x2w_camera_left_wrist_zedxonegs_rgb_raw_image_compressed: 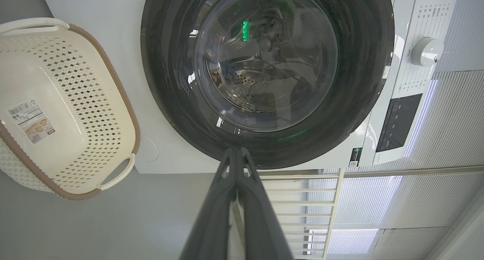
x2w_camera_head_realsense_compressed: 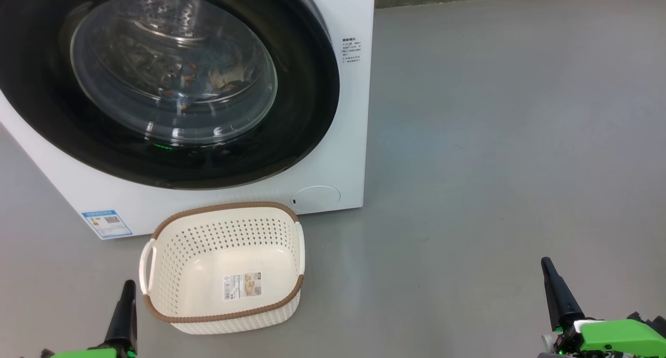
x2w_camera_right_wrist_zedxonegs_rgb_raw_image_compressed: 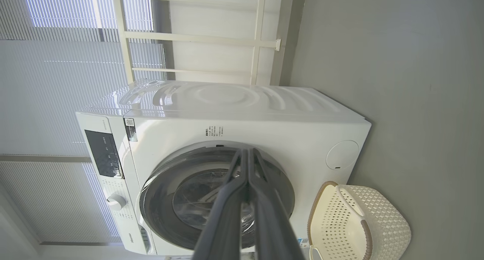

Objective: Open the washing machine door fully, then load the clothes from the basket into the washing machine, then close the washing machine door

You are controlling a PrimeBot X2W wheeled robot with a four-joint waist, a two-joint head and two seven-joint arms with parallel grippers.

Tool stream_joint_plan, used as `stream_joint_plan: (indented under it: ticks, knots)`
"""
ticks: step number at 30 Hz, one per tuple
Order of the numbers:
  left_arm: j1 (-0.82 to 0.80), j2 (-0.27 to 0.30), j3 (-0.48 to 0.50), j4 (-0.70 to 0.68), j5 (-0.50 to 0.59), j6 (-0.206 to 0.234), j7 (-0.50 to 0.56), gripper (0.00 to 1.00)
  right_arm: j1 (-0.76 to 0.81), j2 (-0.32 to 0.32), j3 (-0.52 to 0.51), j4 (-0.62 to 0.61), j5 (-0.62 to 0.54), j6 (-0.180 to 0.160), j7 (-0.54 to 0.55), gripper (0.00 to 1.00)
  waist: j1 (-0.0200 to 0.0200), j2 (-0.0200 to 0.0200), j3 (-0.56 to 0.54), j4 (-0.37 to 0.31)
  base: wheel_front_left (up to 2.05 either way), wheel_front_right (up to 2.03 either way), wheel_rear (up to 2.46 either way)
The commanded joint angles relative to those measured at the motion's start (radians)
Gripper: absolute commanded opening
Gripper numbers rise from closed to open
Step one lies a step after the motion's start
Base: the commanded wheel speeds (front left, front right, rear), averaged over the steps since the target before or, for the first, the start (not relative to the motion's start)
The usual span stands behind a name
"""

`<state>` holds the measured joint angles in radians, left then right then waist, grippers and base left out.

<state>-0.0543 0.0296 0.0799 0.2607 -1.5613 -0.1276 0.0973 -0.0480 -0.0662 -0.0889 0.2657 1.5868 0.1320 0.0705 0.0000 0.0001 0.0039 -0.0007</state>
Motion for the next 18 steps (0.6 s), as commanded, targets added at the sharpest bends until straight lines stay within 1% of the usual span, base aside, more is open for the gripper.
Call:
stream_joint_plan:
  ticks: [1,3,18]
  knots:
    - [-0.051,0.02,0.033,-0.017,-0.028,-0.003,0.011,0.0,-0.056,-0.009,0.012,-0.023,0.032,-0.001,0.009,0.0,0.0,-0.0001,0.0,0.0,0.0,0.0,0.0]
    - [-0.054,0.021,0.034,-0.016,-0.047,-0.003,0.016,0.0,-0.057,-0.009,0.01,-0.023,0.051,-0.001,0.015,0.0,0.0,-0.0001,-0.001,0.001,0.0,0.0,0.0]
    - [-0.054,0.021,0.034,-0.016,-0.047,-0.003,0.016,0.0,-0.057,-0.005,0.004,-0.023,0.046,-0.001,0.02,0.0,0.0,-0.0001,-0.001,0.001,0.0,0.0,0.0]
